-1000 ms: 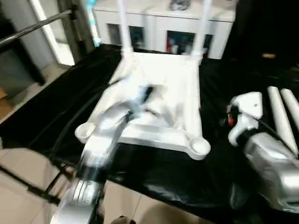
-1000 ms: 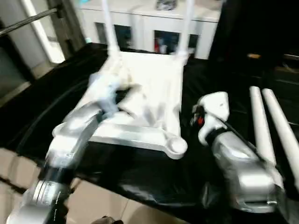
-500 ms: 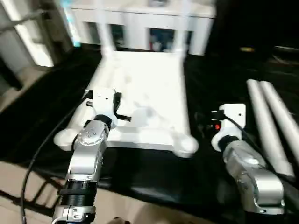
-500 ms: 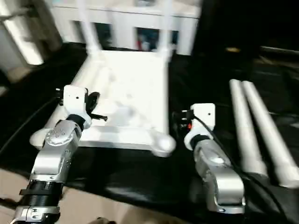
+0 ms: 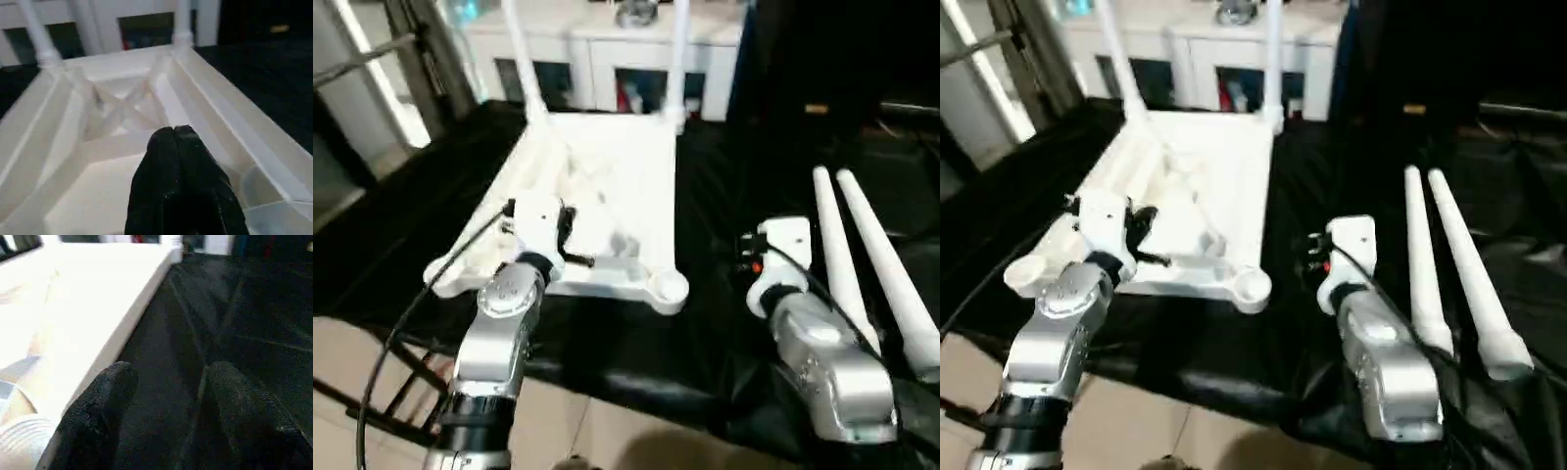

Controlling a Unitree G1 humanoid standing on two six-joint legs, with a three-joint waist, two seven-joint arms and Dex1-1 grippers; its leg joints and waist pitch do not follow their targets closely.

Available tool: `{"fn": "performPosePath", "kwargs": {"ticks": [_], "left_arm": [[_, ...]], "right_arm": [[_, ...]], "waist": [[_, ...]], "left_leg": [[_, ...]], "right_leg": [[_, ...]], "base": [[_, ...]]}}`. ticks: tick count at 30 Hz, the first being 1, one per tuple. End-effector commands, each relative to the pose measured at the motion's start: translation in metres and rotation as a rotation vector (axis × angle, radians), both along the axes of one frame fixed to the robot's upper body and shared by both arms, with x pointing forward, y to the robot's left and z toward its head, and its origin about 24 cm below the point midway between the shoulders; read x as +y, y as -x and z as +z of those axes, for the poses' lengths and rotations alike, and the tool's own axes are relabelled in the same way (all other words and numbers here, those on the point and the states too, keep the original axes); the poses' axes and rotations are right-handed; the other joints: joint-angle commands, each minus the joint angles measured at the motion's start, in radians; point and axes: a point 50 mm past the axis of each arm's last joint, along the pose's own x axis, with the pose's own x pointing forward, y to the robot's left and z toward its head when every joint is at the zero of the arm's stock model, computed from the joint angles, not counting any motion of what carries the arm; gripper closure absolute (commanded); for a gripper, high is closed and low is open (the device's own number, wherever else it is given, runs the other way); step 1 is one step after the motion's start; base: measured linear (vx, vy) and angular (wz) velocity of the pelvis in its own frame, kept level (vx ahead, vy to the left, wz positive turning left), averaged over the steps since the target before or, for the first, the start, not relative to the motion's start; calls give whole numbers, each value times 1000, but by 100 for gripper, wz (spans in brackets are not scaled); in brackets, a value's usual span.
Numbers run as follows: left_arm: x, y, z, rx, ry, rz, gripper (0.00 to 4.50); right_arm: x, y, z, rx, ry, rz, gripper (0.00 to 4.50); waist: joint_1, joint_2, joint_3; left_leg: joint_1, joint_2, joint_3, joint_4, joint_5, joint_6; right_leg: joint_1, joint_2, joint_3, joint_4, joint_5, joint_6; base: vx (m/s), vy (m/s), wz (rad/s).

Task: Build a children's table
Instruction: Rotate table base, then pick table leg

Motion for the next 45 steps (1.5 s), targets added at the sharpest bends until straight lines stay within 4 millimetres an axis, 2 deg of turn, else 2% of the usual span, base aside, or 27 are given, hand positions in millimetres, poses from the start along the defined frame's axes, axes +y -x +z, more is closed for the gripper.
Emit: {"fn": "performPosePath", "kwargs": {"ticks": [1, 2, 3, 4, 5, 6, 7, 8, 9, 10, 11, 12, 13, 15, 16, 17, 18, 21, 22, 26, 30, 38, 39, 41, 42, 43, 45], "left_arm": [[-9, 6, 4, 9, 13, -126, 429], [-9, 6, 4, 9, 13, -126, 417], [-11, 9, 3, 36, 30, -208, 408], [-11, 9, 3, 36, 30, -208, 408], [-11, 10, 2, 42, 27, -229, 402], [-11, 10, 2, 43, 16, -253, 390], [-11, 10, 2, 43, 16, -253, 390], [-11, 11, 3, 41, 2, -294, 369], [-11, 12, 4, 43, -2, -313, 369], [-11, 12, 4, 43, -2, -313, 364], [-10, 13, 4, 47, -5, -329, 357], [-10, 13, 4, 48, -5, -330, 346], [-11, 15, 4, 52, -12, -363, 334], [-12, 21, 4, 77, -36, -456, 325], [-13, 24, 4, 88, -51, -490, 312], [-13, 24, 4, 93, -57, -500, 312], [-13, 26, 4, 100, -67, -521, 297], [-13, 27, 6, 99, -77, -553, 279], [-13, 29, 9, 93, -79, -583, 275], [-13, 31, 14, 83, -117, -623, 228], [-13, 32, 14, 95, -135, -642, 208], [-18, 37, 20, 100, -157, -722, 208], [-19, 38, 21, 99, -160, -740, 200], [-19, 39, 22, 99, -160, -756, 200], [-20, 42, 24, 102, -177, -791, 200], [-20, 46, 24, 110, -199, -828, 200], [-19, 50, 25, 121, -225, -871, 200]], "right_arm": [[-12, -11, 5, 16, 41, -31, 128], [-12, -11, 5, 16, 41, -31, 128], [-29, -20, 11, 27, 96, -92, 123], [-29, -20, 11, 27, 96, -92, 123], [-34, -23, 12, 30, 108, -114, 94], [-44, -26, 15, 47, 125, -152, 86], [-44, -26, 15, 47, 125, -152, 86], [-62, -31, 23, 71, 149, -217, 81], [-70, -33, 26, 93, 154, -240, 81], [-70, -33, 26, 93, 154, -240, 63], [-74, -34, 27, 112, 161, -252, 52], [-75, -34, 27, 114, 162, -253, 46], [-81, -35, 30, 128, 162, -266, 43], [-94, -38, 34, 181, 153, -293, 27], [-99, -37, 33, 218, 155, -295, 9], [-101, -37, 33, 233, 157, -295, 9], [-104, -37, 31, 263, 165, -298, 3], [-106, -36, 31, 294, 174, -304, 0], [-110, -35, 32, 303, 185, -321, 0], [-118, -33, 33, 355, 217, -335, 0], [-123, -25, 24, 505, 120, -296, 0], [-129, -12, 9, 660, 83, -270, 0], [-128, -11, 6, 678, 75, -256, 30], [-127, -10, 3, 693, 70, -246, 37], [-127, -9, 1, 713, 67, -235, 45], [-127, -8, -1, 727, 64, -229, 45], [-127, -7, -3, 741, 62, -226, 77]], "waist": [[4, 12, -51], [-28, -33, -64], [11, -76, -62], [24, -69, -63], [24, -69, -63], [27, -63, -78], [21, -54, -84], [17, -63, -86], [13, -61, -96], [15, -60, -97], [15, -60, -94], [15, -60, -93], [14, -66, -94], [15, -66, -87], [17, -66, -84], [17, -66, -84], [16, -67, -77], [14, -65, -74], [13, -69, -75], [12, -69, -73], [10, -66, -71], [9, -71, -75], [9, -71, -75], [8, -70, -74], [6, -79, -74], [9, -74, -74], [9, -74, -73]], "left_leg": [[18, 119, -47, -200, -746, -27], [72, 74, -58, -144, -689, -29], [-7, 11, -40, -53, -225, -25], [-9, 17, -45, -47, -116, -2], [-9, 17, -45, -47, -116, -2], [-15, 32, -38, -64, 32, 15], [-13, 34, -34, -63, 54, 15], [-9, 37, -35, -61, 64, 20], [-16, 31, -36, -52, 114, 44], [-18, 30, -31, -44, 139, 78], [-24, 31, -29, -41, 133, 105], [-24, 32, -29, -41, 126, 115], [-24, 34, -28, -40, 123, 123], [-23, 41, -27, -43, 73, 135], [-20, 43, -27, -45, 46, 126], [-20, 43, -27, -45, 46, 126], [-18, 45, -23, -49, 0, 105], [-14, 47, -24, -57, -54, 67], [-14, 47, -23, -57, -57, 58], [-14, 45, -23, -59, -69, 41], [-16, 42, -22, -58, -87, 34], [-18, 44, -22, -56, -56, 40], [-19, 43, -21, -55, -53, 43], [-18, 44, -21, -56, -59, 41], [-18, 44, -19, -57, -59, 42], [-18, 45, -21, -56, -56, 42], [-16, 46, -20, -58, -64, 34]], "right_leg": [[4, -68, 87, 75, -93, -15], [-18, -95, 119, 17, -81, -28], [35, -206, 180, -82, -442, -28], [27, -210, 186, -88, -472, -21], [27, -210, 186, -88, -472, -21], [23, -158, 160, -53, -270, -62], [14, -128, 148, -31, -84, -99], [13, -123, 148, -23, 2, -115], [19, -119, 142, -4, 156, -157], [15, -121, 142, 2, 245, -188], [16, -125, 141, 3, 272, -214], [16, -126, 139, 2, 263, -225], [18, -127, 139, 2, 254, -232], [16, -132, 138, -3, 156, -247], [17, -134, 138, -8, 98, -249], [17, -134, 138, -8, 98, -249], [13, -134, 141, -17, 25, -240], [14, -137, 142, -24, -50, -220], [16, -139, 143, -25, -53, -218], [15, -137, 143, -29, -81, -208], [15, -137, 145, -33, -113, -204], [17, -139, 143, -27, -65, -220], [17, -139, 143, -27, -62, -221], [15, -139, 143, -29, -77, -225], [15, -137, 143, -30, -80, -224], [15, -141, 143, -27, -89, -226], [12, -138, 143, -28, -104, -222]], "base": [[20, 99, -6], [0, 0, 0], [53, -3, -12], [53, -3, -12], [0, 0, 0], [0, 0, 0], [0, 0, 0], [0, 0, 0], [0, 0, 0], [0, 0, 0], [0, 0, 0], [0, 0, 0], [0, 0, 0], [0, 0, 0], [0, 0, 0], [0, 0, 0], [0, 0, 0], [0, 0, 0], [0, 0, 0], [0, 0, 0], [0, 0, 0], [0, 0, 0], [0, 0, 0], [0, 0, 0], [0, 0, 0], [0, 0, 0], [0, 0, 0]]}}
